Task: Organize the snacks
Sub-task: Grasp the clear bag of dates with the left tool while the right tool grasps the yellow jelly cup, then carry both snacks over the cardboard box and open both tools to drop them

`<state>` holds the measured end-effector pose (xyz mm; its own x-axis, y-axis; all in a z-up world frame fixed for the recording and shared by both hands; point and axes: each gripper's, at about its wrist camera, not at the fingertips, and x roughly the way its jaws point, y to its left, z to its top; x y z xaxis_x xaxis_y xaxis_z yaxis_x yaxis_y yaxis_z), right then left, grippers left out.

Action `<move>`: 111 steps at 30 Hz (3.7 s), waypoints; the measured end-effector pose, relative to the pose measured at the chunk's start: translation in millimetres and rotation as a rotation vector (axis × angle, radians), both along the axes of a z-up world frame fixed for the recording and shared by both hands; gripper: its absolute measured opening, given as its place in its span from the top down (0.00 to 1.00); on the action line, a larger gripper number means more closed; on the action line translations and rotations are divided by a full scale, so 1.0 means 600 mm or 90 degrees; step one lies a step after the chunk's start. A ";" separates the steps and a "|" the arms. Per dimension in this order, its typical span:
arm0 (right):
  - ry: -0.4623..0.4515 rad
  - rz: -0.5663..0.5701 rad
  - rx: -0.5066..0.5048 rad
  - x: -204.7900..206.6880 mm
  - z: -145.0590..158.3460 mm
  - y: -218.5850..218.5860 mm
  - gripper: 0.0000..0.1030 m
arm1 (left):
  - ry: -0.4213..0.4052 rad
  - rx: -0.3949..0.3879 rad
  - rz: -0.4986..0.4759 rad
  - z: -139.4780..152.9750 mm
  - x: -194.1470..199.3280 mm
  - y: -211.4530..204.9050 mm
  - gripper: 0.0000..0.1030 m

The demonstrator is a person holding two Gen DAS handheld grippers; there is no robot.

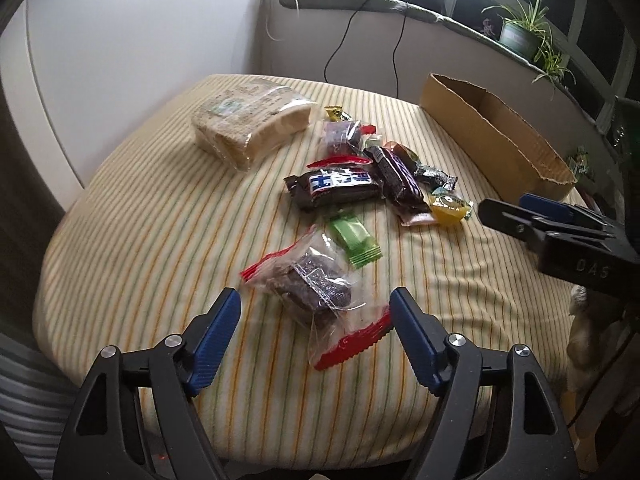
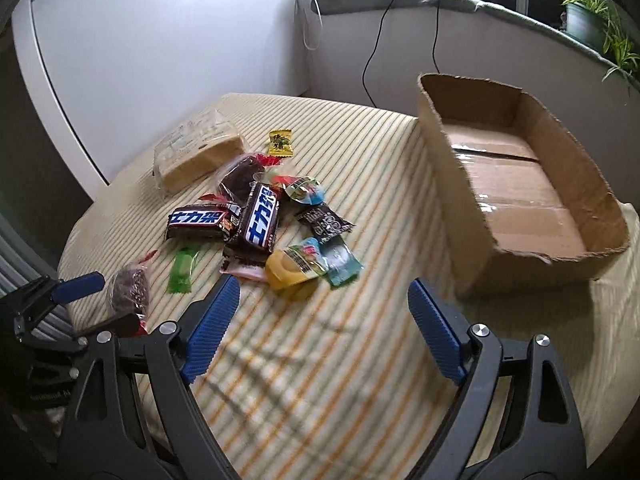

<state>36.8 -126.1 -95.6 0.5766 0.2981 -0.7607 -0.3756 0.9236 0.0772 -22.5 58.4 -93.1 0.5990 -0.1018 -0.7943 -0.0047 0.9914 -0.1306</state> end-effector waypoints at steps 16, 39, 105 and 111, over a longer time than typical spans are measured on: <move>0.093 -0.020 0.050 0.056 -0.050 0.018 0.37 | 0.039 -0.087 0.026 -0.006 0.015 0.020 0.25; 0.086 -0.009 0.021 0.055 -0.049 0.015 0.69 | 0.010 -0.020 0.012 -0.019 0.032 0.013 0.67; -0.035 -0.186 0.018 0.195 0.058 -0.305 0.73 | -0.106 0.020 -0.259 0.120 0.309 -0.358 0.68; -0.031 -0.190 0.013 0.210 0.052 -0.312 0.73 | -0.099 0.025 -0.262 0.110 0.314 -0.367 0.68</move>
<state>162.8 -313.4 -64.2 0.6772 0.1249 -0.7251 -0.0912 0.9921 0.0858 166.0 -162.1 -27.0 0.6278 -0.3283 -0.7058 0.4079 0.9110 -0.0610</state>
